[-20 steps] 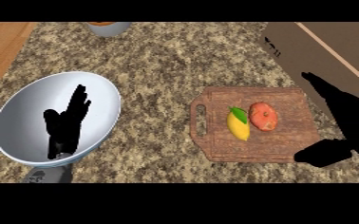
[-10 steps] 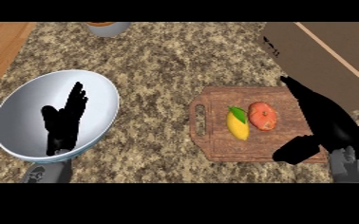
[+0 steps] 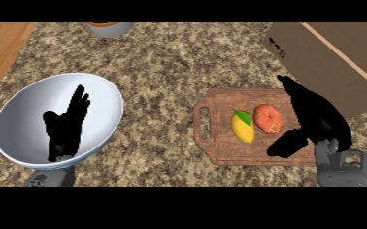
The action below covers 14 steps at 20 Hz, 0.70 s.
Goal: Pick the squash from the cutting board and place it in the cardboard box
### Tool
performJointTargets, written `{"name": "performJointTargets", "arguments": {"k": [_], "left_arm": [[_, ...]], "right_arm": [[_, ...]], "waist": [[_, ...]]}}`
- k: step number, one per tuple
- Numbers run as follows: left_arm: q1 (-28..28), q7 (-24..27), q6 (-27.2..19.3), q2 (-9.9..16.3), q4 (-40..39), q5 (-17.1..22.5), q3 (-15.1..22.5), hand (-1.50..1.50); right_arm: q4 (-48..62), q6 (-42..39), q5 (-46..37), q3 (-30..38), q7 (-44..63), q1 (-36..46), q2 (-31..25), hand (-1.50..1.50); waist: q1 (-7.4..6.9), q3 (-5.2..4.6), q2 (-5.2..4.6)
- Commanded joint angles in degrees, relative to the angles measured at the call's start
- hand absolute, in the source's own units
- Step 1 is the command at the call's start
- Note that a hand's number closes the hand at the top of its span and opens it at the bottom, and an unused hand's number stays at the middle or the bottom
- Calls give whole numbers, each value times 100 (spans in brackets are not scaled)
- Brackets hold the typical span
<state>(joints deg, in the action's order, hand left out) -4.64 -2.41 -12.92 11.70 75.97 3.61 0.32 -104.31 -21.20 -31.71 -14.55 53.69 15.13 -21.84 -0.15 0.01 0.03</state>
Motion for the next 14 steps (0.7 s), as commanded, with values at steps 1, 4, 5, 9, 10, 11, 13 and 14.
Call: {"name": "performJointTargets", "arguments": {"k": [1,4,5,9,10,11,13,14], "left_arm": [[-276,148,21,-154,-349,-77,-66,0],[54,471,58,-123,-333,-72,-251,0],[-51,9,-47,-150,55,-187,-100,0],[24,233,68,-173,-71,-227,-160,0],[-178,87,88,-176,-211,-130,-298,0],[-42,99,87,-135,-69,-189,-299,0],[-240,193,152,-202,-399,-221,-333,0],[-31,54,199,-136,-14,-196,-347,0]], "right_arm": [[-14,-145,-300,-19,404,-64,308,-150],[505,-99,-463,30,311,323,565,-150],[261,-628,-115,296,622,543,473,-150],[1032,-275,-554,258,204,564,561,-150],[1076,73,-831,108,-194,146,584,-150],[782,-255,-817,16,252,207,701,-150],[1277,-286,-820,351,-119,504,646,-150],[972,-501,-791,368,153,439,679,-150]], "waist": [[23,-2,-3],[-7,-2,-6],[-3,-2,0],[-23,-1,-7],[-1,-1,-7],[0,-1,-1],[2,-1,-7],[1,-1,-1]]}}
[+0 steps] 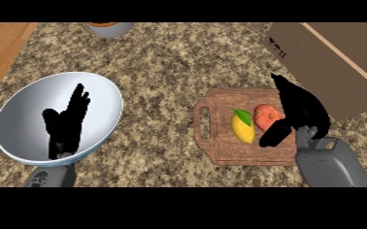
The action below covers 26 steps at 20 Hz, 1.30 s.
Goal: Pick the squash from the cutting board and place it in the cardboard box
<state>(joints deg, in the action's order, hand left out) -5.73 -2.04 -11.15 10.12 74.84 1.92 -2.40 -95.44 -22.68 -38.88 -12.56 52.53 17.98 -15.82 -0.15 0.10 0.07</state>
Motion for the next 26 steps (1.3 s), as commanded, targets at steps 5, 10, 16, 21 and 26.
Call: {"name": "performJointTargets", "arguments": {"k": [5,10,16,21,26], "left_arm": [[-64,114,-61,-171,-124,-216,-63,0],[59,57,-233,-460,8,-404,83,0],[58,-204,189,-116,419,-225,-218,0],[-10,-98,188,-207,165,-303,-255,0],[58,170,129,-270,-42,-401,-339,0]], "right_arm": [[87,-371,-344,82,93,-128,259,-150],[499,-293,-574,291,-318,-74,202,-150],[963,-39,-843,345,-892,-211,305,-150],[2230,384,-1041,644,-1402,442,433,-150],[1811,358,-1137,632,-1531,-27,404,-150]], "waist": [[21,-11,-5],[11,-10,-5],[4,-10,-4],[-14,-9,-14],[11,-10,-8]]}}
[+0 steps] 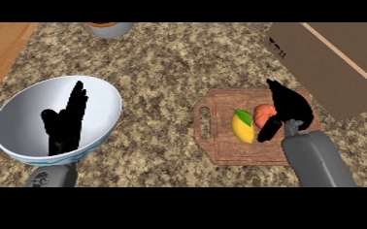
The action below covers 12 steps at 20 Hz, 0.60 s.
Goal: Pick the squash from the cutting board and place it in the cardboard box
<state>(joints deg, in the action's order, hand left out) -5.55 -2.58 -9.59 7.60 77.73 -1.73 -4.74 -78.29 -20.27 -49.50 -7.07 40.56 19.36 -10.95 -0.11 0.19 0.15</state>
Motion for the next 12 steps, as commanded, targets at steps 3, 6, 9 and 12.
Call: {"name": "performJointTargets", "arguments": {"k": [3,6,9,12], "left_arm": [[-60,122,79,33,-271,51,-184,0],[-55,-114,9,13,-58,-4,-137,0],[-185,-225,-98,-13,-116,-140,-74,0],[-185,-38,-32,-90,-363,-96,-103,0]], "right_arm": [[333,313,-287,-10,-236,-85,188,-150],[201,322,-316,-262,-545,-208,242,150],[544,958,-516,-250,-1237,-103,87,150],[-91,877,-609,-202,-1164,-422,-139,150]], "waist": [[3,-19,-15],[5,-19,-11],[-7,-17,-18],[30,-20,-10]]}}
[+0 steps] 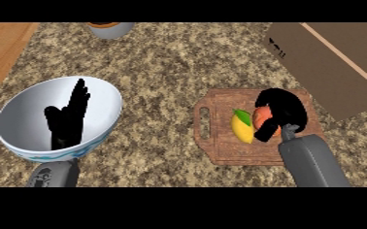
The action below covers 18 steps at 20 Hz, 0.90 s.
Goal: Pick the squash from the cutting board and place it in the cardboard box
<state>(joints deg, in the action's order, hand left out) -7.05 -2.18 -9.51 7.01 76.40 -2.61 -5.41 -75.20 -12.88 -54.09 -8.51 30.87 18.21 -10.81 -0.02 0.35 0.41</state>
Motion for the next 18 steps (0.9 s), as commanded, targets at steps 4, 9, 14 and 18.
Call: {"name": "performJointTargets", "arguments": {"k": [4,9,14,18], "left_arm": [[-136,-148,-51,-53,-85,-128,102,0],[-121,123,10,-166,-328,-47,52,0],[24,2,187,-21,-129,71,-67,0],[18,193,107,-7,-330,-38,-131,0]], "right_arm": [[1119,606,-539,230,1140,1124,822,150],[2248,967,-197,134,2693,2477,1066,150],[3573,1628,-386,251,2244,3255,1076,150],[3164,1555,-529,-20,2516,3539,1079,150]], "waist": [[-93,-34,-67],[-223,-37,-99],[-157,-35,-79],[-82,-38,-52]]}}
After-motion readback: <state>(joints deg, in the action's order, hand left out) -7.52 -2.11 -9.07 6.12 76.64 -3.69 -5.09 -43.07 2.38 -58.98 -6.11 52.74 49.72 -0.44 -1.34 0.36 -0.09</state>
